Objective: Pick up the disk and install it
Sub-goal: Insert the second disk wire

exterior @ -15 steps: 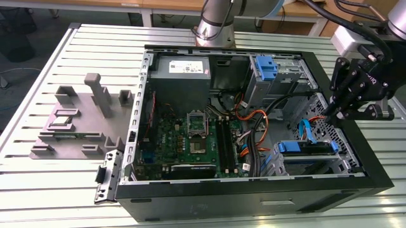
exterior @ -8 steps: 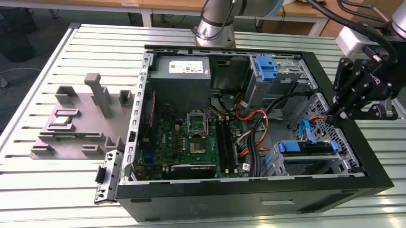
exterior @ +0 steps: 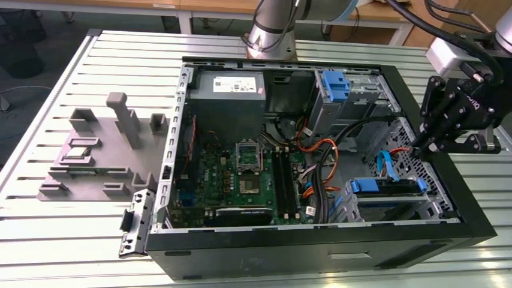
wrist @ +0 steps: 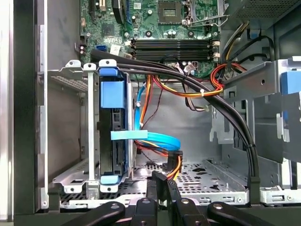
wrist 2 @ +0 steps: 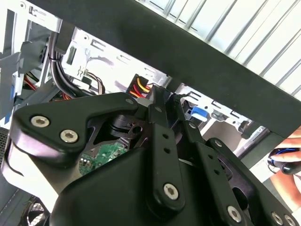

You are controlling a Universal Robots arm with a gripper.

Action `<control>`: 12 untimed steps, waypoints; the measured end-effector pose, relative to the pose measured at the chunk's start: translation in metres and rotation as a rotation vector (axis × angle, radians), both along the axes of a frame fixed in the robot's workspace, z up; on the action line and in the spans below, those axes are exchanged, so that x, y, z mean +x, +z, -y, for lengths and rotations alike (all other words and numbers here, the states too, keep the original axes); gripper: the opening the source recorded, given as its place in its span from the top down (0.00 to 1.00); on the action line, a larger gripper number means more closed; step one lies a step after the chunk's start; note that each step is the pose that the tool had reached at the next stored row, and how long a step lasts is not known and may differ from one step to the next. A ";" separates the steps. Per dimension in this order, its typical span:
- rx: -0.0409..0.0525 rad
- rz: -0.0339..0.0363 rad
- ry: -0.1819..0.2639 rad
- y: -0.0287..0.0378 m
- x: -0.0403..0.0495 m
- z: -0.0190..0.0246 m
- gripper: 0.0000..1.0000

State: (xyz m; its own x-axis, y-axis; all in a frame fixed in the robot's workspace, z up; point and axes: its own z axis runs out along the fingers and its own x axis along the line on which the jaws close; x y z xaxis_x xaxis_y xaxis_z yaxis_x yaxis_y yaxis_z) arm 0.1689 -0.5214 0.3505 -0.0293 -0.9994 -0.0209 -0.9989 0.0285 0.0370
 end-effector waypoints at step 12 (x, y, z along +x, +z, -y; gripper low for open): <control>-0.0020 -0.0142 0.006 -0.0071 0.0000 -0.0001 0.76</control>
